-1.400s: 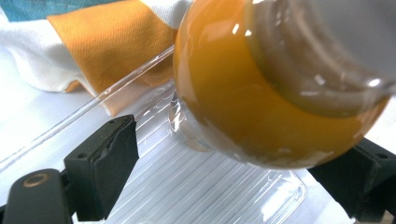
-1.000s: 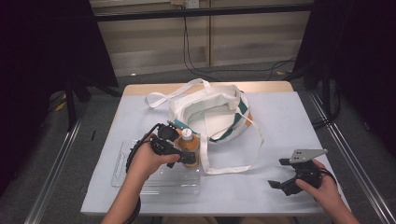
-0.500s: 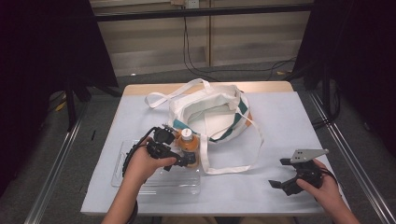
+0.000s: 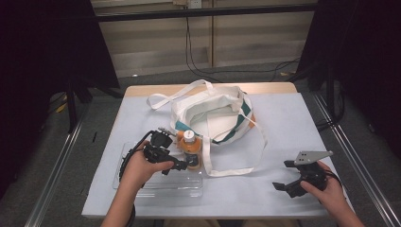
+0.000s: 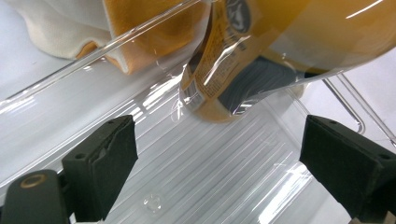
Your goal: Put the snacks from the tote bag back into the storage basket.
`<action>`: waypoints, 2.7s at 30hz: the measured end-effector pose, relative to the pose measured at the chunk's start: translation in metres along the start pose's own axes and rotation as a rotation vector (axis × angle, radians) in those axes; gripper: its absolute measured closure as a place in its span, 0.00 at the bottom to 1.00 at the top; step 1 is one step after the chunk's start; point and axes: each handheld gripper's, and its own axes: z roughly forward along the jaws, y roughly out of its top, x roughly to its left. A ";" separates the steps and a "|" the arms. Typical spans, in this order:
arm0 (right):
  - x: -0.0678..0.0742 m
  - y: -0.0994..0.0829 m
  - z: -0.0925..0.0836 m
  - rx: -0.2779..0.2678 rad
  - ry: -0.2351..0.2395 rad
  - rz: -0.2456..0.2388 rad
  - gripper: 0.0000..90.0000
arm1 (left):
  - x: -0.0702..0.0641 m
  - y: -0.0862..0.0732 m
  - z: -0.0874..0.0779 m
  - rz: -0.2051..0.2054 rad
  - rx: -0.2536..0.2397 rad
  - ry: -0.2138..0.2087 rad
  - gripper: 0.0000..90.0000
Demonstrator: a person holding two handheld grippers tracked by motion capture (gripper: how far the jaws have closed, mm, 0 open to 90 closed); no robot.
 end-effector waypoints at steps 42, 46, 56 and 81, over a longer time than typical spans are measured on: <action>0.003 0.003 0.001 -0.011 0.010 -0.015 0.03 | 0.021 -0.037 -0.018 0.024 -0.060 0.018 0.12; 0.003 0.004 0.001 -0.009 0.009 -0.016 0.03 | 0.023 -0.040 -0.020 0.029 -0.066 0.023 0.12; 0.002 0.004 0.001 -0.013 0.011 -0.015 0.03 | 0.031 -0.047 -0.023 0.009 -0.077 0.030 0.12; 0.004 0.020 0.018 -0.008 0.053 -0.055 0.03 | 0.035 -0.068 -0.021 -0.032 -0.055 0.066 0.11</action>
